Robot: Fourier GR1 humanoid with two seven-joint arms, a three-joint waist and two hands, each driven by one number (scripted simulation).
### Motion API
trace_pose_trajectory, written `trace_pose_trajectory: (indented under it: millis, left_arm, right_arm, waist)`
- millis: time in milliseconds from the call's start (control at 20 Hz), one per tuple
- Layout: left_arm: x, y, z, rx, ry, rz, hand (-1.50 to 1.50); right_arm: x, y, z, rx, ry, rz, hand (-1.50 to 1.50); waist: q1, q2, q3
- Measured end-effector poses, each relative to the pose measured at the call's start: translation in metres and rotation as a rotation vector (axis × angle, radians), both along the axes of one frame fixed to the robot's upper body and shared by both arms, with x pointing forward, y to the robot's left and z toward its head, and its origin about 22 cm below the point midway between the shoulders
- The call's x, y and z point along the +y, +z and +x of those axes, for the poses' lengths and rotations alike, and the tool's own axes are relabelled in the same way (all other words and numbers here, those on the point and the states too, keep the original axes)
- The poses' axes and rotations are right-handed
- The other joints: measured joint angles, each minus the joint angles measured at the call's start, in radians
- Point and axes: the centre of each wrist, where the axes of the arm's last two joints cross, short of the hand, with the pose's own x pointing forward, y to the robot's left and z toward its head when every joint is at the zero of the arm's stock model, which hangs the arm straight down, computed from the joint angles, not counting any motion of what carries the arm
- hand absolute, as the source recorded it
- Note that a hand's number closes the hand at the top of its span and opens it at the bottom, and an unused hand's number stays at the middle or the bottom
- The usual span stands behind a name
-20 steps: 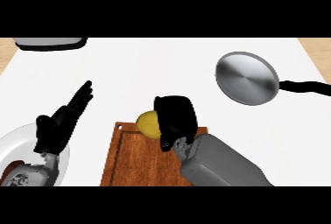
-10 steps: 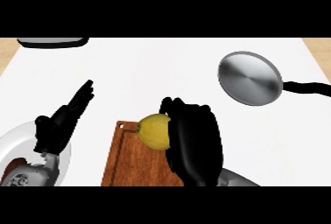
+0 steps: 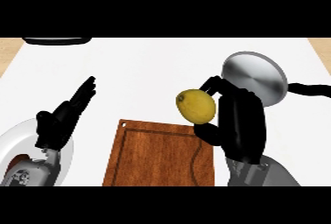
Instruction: Pick the lemon from the cutting board and place it in the pan
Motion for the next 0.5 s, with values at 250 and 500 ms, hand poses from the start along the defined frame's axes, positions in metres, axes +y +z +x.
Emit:
trace_pose_trajectory:
  millis: [250, 500]
  left_arm:
    - [-0.002, -0.002, -0.005, -0.006, -0.006, -0.001, 0.0]
    - [-0.003, -0.001, -0.006, -0.005, -0.017, -0.004, 0.0]
  right_arm:
    - [-0.037, -0.019, 0.034, -0.022, -0.047, 0.029, 1.5]
    - [-0.08, -0.043, 0.072, -0.053, -0.119, 0.0, 1.5]
  waist:
    - [0.005, 0.001, 0.0]
    - [0.01, 0.003, 0.0]
